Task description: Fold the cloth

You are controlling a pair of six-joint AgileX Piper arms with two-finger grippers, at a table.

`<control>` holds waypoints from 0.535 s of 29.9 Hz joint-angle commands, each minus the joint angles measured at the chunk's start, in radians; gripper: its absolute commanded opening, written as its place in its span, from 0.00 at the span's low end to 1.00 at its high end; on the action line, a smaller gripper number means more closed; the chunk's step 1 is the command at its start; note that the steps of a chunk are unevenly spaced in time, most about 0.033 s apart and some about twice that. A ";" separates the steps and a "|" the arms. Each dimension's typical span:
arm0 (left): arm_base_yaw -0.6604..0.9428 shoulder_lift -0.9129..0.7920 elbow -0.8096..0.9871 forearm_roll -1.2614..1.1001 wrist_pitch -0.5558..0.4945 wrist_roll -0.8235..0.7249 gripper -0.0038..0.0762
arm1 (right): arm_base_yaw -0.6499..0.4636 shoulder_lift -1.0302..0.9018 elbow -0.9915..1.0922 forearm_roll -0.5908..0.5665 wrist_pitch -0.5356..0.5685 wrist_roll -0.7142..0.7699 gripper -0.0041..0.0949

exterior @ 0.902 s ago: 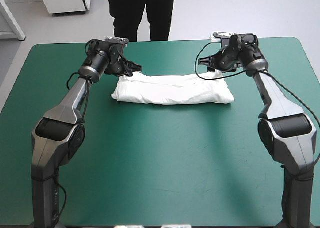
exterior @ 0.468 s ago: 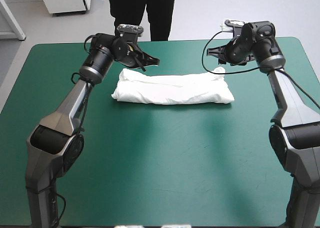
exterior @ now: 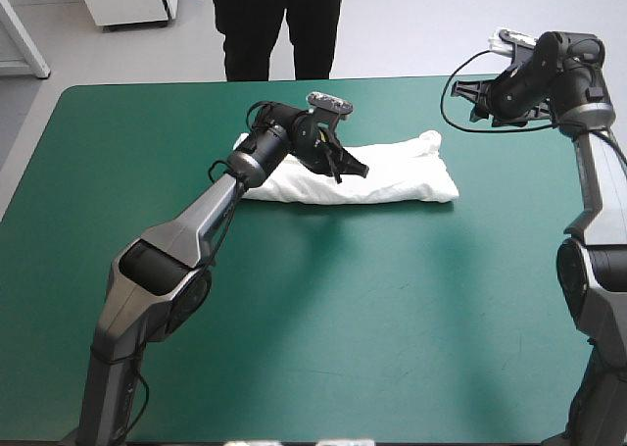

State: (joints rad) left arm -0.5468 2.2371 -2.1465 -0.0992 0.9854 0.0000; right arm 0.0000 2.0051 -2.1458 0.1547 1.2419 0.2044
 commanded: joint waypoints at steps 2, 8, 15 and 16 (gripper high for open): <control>-0.007 -0.013 -0.032 -0.014 -0.023 0.000 0.04 | -0.030 -0.068 -0.026 0.041 -0.035 -0.027 0.41; -0.007 0.043 -0.032 -0.014 -0.014 0.000 0.04 | -0.036 -0.068 -0.026 0.070 -0.029 -0.066 0.42; -0.007 0.051 -0.032 -0.022 -0.004 0.000 0.04 | -0.041 -0.029 -0.007 0.269 0.006 -0.195 0.59; -0.007 0.051 -0.032 -0.022 -0.002 0.000 0.04 | -0.041 -0.017 0.008 0.286 0.006 -0.217 0.64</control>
State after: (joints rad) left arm -0.5471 2.3416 -2.1563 -0.1024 0.9897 0.0000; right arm -0.0303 2.0146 -2.1395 0.3589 1.2453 0.0462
